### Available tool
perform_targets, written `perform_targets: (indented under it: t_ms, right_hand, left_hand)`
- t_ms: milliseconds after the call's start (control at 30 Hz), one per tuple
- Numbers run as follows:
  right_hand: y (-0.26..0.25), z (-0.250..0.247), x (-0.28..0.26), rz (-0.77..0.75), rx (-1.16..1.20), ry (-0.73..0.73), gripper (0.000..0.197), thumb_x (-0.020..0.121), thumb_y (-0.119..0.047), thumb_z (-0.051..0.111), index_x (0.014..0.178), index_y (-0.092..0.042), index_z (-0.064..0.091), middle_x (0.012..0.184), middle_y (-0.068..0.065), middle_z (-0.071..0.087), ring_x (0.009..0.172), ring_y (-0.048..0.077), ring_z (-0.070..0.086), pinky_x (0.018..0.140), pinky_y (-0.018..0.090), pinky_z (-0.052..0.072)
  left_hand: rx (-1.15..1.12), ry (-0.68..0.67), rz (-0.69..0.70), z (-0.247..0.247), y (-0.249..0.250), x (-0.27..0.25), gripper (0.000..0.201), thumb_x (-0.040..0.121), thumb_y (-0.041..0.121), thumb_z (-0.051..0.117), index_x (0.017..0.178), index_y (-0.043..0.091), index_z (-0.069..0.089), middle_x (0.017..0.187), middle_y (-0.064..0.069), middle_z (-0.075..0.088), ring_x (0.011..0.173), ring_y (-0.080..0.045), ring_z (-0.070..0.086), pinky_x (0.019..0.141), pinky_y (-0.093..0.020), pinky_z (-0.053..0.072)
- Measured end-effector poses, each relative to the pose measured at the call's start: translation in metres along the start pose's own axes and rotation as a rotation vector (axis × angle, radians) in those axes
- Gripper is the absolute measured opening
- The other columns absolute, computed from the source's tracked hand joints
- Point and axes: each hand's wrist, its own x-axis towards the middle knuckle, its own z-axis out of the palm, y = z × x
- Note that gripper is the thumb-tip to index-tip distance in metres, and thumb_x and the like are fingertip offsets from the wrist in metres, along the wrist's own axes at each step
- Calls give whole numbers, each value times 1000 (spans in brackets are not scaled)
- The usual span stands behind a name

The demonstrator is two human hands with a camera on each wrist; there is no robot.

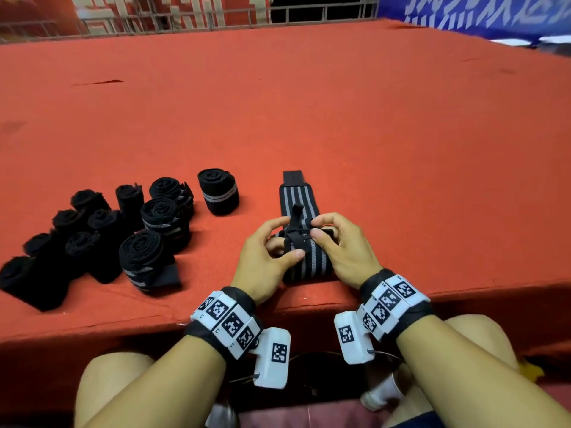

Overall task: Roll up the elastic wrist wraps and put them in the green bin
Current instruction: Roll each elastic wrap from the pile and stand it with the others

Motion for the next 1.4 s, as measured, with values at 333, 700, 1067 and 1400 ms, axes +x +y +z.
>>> perform_targets:
  t_ms: [333,700,1067,1400]
  right_hand:
    - [14,-1,-18,-31,104,-28,33,81,-5,83,109,-17,72,102,-3,77,97,11,71,88,25,54]
    - [13,1,-20,-13,210,-16,17,92,-9,69,107,-15,75,98,4,78,94,18,74,86,31,57]
    - [-24,-8,-26,-231,84,-11,12,90,-11,67,92,-24,68,88,-7,68,83,11,62,78,27,50]
    - [-79,-24,-29,-302,35,-29,32,81,-18,78,112,-18,74,108,-5,77,102,13,72,91,26,54]
  left_hand:
    - [-46,28,-54,1,-19,-1,12,86,4,76,83,12,68,78,-3,75,73,-15,71,67,-27,56]
    - [-89,45,-44,3,-19,-7,23,94,18,68,85,-3,68,78,-9,70,72,-15,64,67,-26,53]
    - [-123,87,105,6,18,-20,31,97,8,65,119,28,56,74,-11,74,64,-25,67,58,-37,55]
    - [-21,57,395,1,82,-29,19,97,11,60,111,23,64,91,8,75,85,-15,69,79,-40,56]
